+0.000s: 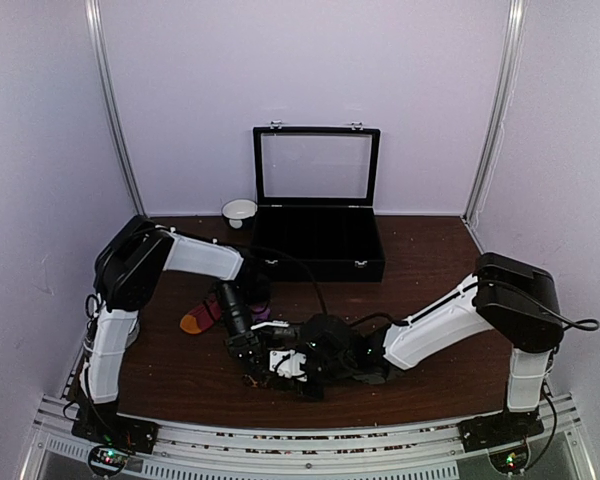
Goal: Roll the socks
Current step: Roll the sock at the center of the board.
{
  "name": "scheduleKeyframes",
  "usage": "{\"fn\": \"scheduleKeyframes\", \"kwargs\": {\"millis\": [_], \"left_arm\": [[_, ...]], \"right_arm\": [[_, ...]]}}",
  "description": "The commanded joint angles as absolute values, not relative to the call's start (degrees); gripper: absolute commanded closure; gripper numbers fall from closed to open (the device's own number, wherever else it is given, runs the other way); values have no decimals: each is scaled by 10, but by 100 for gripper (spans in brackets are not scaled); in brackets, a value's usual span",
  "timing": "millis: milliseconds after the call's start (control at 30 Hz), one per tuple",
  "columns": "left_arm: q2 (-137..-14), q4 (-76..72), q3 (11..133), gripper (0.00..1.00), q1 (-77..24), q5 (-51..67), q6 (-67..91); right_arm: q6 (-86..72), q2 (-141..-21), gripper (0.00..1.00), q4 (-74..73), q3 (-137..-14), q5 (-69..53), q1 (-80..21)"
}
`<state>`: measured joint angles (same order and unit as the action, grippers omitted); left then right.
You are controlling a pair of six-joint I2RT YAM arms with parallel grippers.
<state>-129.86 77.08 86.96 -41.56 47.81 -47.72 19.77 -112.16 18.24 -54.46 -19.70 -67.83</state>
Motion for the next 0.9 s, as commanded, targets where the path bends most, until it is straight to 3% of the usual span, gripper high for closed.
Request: {"fn": "scheduleKeyframes", "kwargs": {"millis": [0,233,433,867], "left_arm": [[-1245,721,868,54,-392,423,-451],[-1210,593,861,56,-392,325,-347],[-1261,587,902,62,-425,310,-331],[-1350,646,1080,63,-478,408,-340]], "right_arm": [[142,-1113,100,154,-508,-180,-685],[38,-1100,100,76,-506,-154,-685],[7,-1057,100,48,-463,-125,-699],[-75,-1014,100,-37,-431,-85,-708]]}}
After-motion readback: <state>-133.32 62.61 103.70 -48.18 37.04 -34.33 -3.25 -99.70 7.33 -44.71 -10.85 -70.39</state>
